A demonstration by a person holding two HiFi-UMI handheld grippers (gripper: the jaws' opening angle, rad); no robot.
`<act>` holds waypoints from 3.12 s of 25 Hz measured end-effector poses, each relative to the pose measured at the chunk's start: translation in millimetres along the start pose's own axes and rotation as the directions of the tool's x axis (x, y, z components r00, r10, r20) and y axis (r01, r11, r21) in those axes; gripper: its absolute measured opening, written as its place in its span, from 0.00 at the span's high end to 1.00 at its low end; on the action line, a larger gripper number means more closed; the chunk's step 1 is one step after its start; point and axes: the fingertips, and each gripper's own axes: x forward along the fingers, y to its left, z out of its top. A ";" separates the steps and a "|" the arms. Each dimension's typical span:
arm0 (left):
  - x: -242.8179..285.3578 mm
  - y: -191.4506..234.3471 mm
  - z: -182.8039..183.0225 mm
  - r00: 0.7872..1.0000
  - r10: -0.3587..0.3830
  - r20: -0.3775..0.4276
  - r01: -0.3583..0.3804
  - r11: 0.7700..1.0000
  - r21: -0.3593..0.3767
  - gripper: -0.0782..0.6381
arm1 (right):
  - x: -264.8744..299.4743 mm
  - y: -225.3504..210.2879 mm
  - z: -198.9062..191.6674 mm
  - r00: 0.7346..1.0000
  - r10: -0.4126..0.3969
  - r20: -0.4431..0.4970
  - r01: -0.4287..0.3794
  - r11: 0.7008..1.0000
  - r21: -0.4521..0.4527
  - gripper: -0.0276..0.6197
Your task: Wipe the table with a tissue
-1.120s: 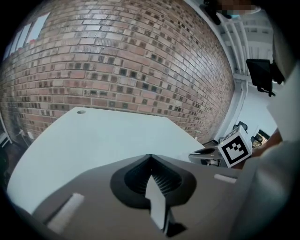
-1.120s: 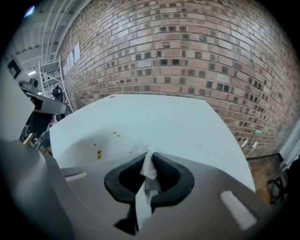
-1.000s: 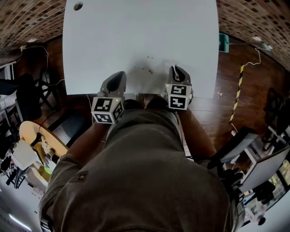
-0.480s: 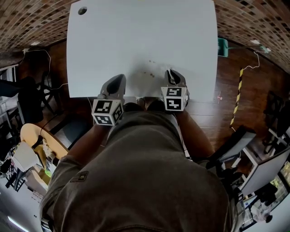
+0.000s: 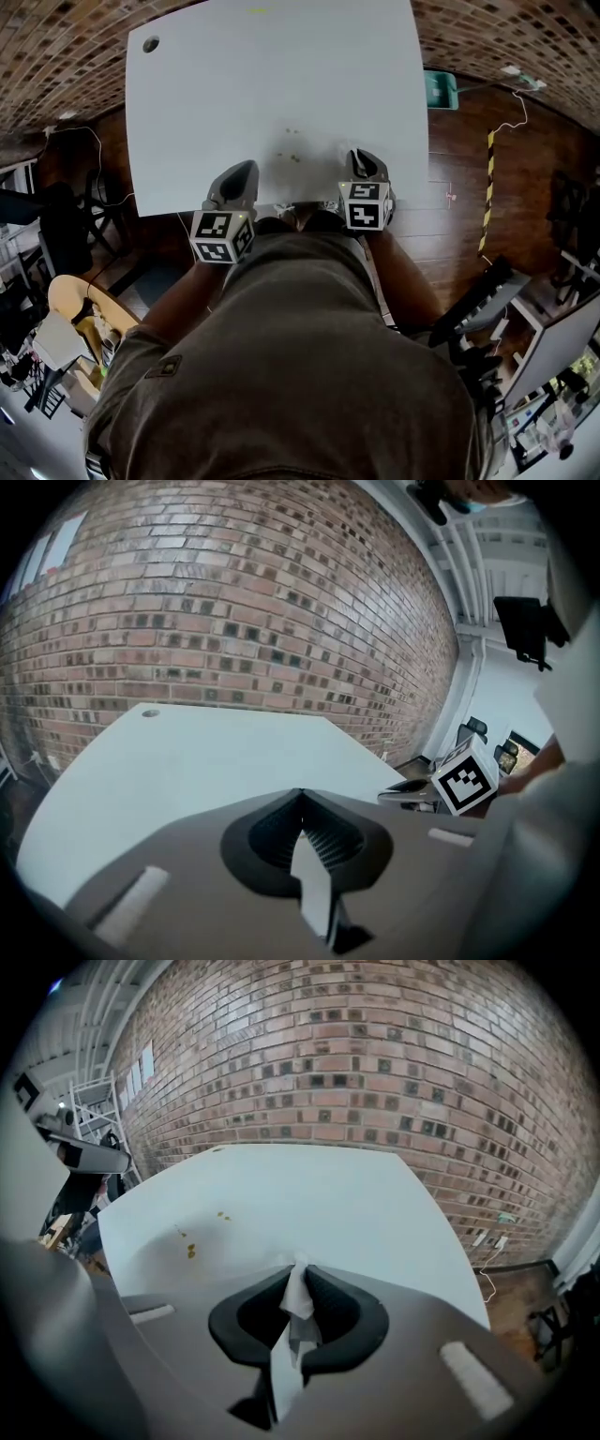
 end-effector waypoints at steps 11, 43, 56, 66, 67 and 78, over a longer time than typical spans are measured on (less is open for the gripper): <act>4.2 6.3 3.6 0.999 0.038 0.035 -0.038 0.999 0.001 0.89 | -17.7 -17.3 13.3 0.999 -0.031 0.042 0.030 0.999 0.021 0.89; -12.6 70.7 26.3 0.994 0.074 0.077 -0.079 0.995 0.064 0.89 | -14.1 17.4 72.8 0.989 -0.089 0.120 0.087 0.996 0.023 0.89; -10.7 80.6 7.2 0.992 0.125 0.007 -0.125 0.990 0.063 0.89 | 29.6 25.6 46.7 0.999 -0.027 0.029 0.026 0.999 0.024 0.89; -1.6 81.5 2.6 0.992 0.128 -0.021 -0.127 0.991 0.045 0.89 | 35.6 25.9 39.7 1.000 -0.021 -0.011 0.021 1.000 -0.007 0.89; -0.6 80.6 2.8 0.992 0.126 -0.021 -0.125 0.991 0.042 0.89 | 35.0 25.4 39.5 1.000 -0.022 -0.014 0.021 1.000 -0.009 0.89; -11.2 96.2 -1.7 0.986 0.166 -0.013 -0.166 0.986 -0.004 0.89 | 45.9 52.0 49.3 0.999 0.036 -0.033 -0.038 0.996 -0.078 0.89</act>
